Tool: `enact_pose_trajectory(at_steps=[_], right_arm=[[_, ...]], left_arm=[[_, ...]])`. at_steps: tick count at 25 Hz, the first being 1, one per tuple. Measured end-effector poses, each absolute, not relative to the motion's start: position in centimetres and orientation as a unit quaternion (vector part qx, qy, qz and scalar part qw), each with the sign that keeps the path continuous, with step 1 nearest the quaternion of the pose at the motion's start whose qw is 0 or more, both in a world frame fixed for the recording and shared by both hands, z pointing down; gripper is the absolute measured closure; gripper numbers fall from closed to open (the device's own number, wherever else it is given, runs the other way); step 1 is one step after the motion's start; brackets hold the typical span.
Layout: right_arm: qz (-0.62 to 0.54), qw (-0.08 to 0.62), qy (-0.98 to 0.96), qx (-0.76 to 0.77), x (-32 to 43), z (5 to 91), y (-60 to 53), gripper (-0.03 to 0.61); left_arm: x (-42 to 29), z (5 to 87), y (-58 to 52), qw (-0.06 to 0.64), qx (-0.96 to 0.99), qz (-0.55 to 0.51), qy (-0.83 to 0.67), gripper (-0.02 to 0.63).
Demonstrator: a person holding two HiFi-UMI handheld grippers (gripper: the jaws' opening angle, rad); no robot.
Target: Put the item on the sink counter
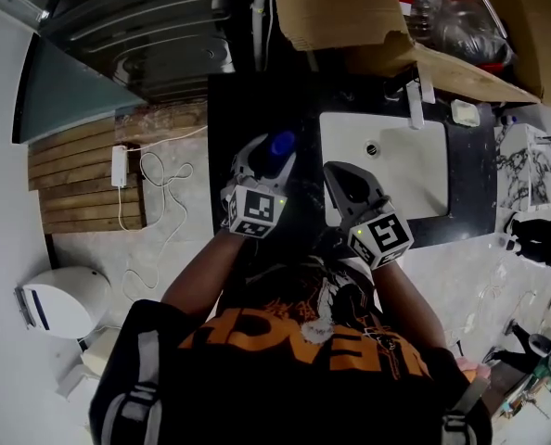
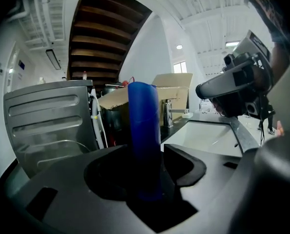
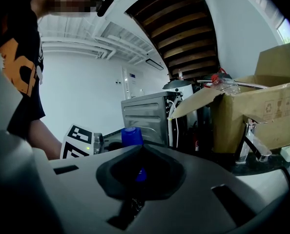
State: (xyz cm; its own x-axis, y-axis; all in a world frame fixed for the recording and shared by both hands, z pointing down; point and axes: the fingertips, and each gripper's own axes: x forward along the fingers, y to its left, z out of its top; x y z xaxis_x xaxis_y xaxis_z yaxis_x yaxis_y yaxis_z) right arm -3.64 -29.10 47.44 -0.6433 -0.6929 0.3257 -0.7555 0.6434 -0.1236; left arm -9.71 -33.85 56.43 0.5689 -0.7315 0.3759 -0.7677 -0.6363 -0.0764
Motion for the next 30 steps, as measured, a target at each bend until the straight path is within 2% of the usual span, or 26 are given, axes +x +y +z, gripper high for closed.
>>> enact_pose_trajectory(at_steps=[7,12,17,22,24,28,30], right_arm=[[0.115,0.106,-0.902,0.403,-3.7,46.4,-28.9,0.565],[0.110,0.088,-0.903,0.407,-3.5,45.4,-28.5,0.565],[0.090,0.069,-0.902,0.416,-2.7,43.8,-26.9,0.565],[0.076,0.043,-0.900,0.427,-1.3,41.7,-24.6,0.565],[0.071,0.032,-0.898,0.433,-0.6,40.9,-23.4,0.565],[0.063,0.032,-0.894,0.441,1.2,40.4,-20.1,0.565],[0.062,0.028,-0.893,0.444,1.9,39.8,-18.6,0.565]], left_arm=[[-10.0,53.8,-33.4,0.026,0.891,0.151,-0.427,0.278],[-11.1,49.3,-32.2,-0.009,0.885,0.111,-0.452,0.270],[-11.5,45.7,-30.2,-0.047,0.878,0.089,-0.468,0.313],[-11.8,41.4,-27.4,-0.049,0.867,0.052,-0.494,0.365],[-11.6,40.3,-25.7,-0.028,0.864,0.029,-0.503,0.409],[-11.5,39.3,-22.0,0.003,0.858,0.017,-0.514,0.588],[-11.0,38.8,-20.3,0.013,0.861,0.018,-0.508,0.600]])
